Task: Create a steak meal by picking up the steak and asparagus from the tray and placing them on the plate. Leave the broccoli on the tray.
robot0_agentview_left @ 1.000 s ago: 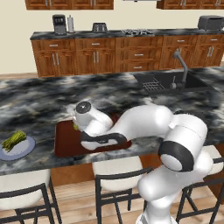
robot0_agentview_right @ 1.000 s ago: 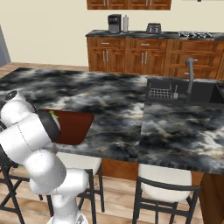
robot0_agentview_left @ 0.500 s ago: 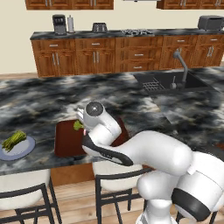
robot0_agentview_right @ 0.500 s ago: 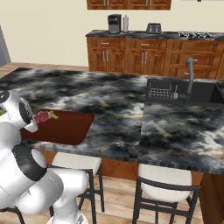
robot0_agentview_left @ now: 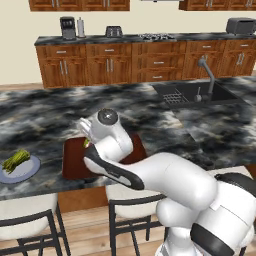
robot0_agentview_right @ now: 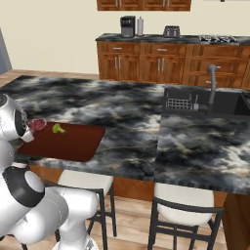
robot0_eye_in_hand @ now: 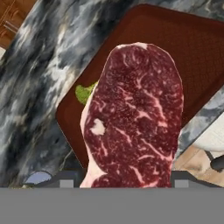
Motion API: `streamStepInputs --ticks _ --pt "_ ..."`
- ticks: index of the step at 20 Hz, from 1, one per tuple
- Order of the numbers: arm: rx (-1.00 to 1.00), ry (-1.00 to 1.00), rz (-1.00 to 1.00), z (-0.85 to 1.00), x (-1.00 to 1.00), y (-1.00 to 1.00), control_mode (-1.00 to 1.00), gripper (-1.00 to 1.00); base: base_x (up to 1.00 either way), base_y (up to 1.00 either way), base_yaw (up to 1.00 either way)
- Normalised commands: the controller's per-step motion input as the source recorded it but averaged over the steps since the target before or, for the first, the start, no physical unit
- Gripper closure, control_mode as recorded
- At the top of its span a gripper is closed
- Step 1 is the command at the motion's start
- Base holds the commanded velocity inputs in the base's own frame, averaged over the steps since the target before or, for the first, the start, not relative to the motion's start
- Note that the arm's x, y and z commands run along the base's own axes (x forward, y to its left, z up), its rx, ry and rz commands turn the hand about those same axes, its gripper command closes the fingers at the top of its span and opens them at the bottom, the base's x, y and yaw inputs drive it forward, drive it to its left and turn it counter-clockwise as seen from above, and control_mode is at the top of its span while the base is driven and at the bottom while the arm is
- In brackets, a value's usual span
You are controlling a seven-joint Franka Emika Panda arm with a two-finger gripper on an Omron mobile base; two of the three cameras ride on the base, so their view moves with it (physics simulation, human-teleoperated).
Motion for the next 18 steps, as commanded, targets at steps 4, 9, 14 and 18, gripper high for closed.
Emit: streamStepInputs --ticks 4,9,14,18 --pt "0.09 0.23 0.15 0.0 0.0 0.75 -1.0 1.0 0.0 0.0 0.0" --pt "0.03 0.19 0.19 -0.07 0.0 0.73 -1.0 1.0 0.0 0.0 0.0" --pt "0.0 0.14 0.14 -0.09 0.0 0.6 -1.0 1.0 0.0 0.0 0.0" --pt "0.0 0.07 0.08 -0.02 0.0 0.59 -1.0 1.0 0.0 0.0 0.0"
